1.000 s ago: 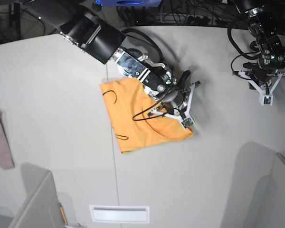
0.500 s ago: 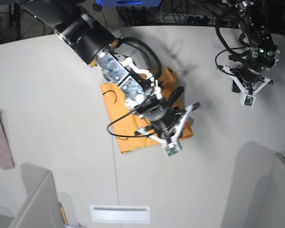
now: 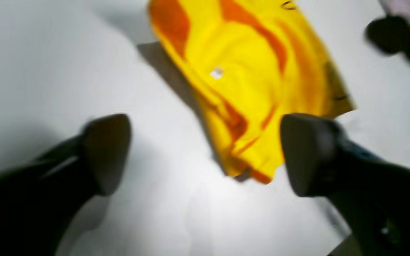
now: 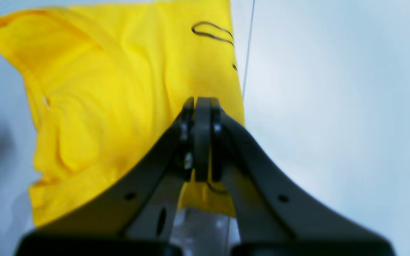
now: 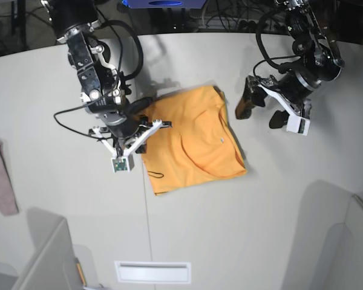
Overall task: Fold the T-shirt properly
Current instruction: 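Release the bundle and raise the right gripper beside the shirt, then lower the left gripper and grasp the edge of the folded shirt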
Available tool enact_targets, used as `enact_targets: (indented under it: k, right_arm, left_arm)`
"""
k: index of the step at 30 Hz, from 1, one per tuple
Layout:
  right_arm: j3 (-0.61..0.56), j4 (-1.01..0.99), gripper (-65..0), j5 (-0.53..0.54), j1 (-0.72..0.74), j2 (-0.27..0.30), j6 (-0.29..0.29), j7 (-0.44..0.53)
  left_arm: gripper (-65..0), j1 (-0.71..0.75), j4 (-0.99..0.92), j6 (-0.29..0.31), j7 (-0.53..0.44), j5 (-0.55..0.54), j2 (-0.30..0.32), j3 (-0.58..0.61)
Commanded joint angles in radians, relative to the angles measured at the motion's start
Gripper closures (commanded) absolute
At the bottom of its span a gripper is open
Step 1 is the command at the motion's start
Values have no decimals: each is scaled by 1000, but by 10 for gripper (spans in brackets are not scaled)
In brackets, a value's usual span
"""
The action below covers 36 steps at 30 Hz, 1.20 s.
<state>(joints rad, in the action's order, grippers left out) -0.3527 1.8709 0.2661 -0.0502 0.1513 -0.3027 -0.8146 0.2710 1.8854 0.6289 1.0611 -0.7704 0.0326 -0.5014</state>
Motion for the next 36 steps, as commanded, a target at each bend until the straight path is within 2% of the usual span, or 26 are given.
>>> enact_targets:
  k: [1, 7, 12, 18, 22, 29, 32, 36]
  right_arm:
    - [22, 22, 0, -6, 5, 6, 6, 25]
    - [88, 22, 0, -6, -32, 6, 7, 25]
    - [91, 23, 0, -6, -47, 6, 7, 25]
    - [93, 23, 0, -6, -67, 6, 7, 27]
    - [93, 23, 0, -4, -69, 6, 7, 27]
    - [93, 25, 0, -3, -78, 6, 7, 27]
    - [94, 39, 0, -3, -84, 6, 7, 33]
    - [96, 62, 0, -4, -119, 9, 7, 91]
  left_arm:
    - [-650, -19, -4, 1, -17, -19, 5, -4]
    - [-650, -95, -145, 1, -17, -21, -24, -4]
    - [-650, -149, -280, -13, -23, -19, -49, -4]
    - [-650, -192, -367, -206, -46, -18, -81, 7]
    - [-650, -212, -366, -312, -61, -18, -79, 97]
    - [-650, -212, -375, -478, -178, -18, -78, 257]
    - [-650, -220, -399, -521, -196, -19, -76, 290]
    - [-650, -247, -455, -528, -195, -18, -75, 298]
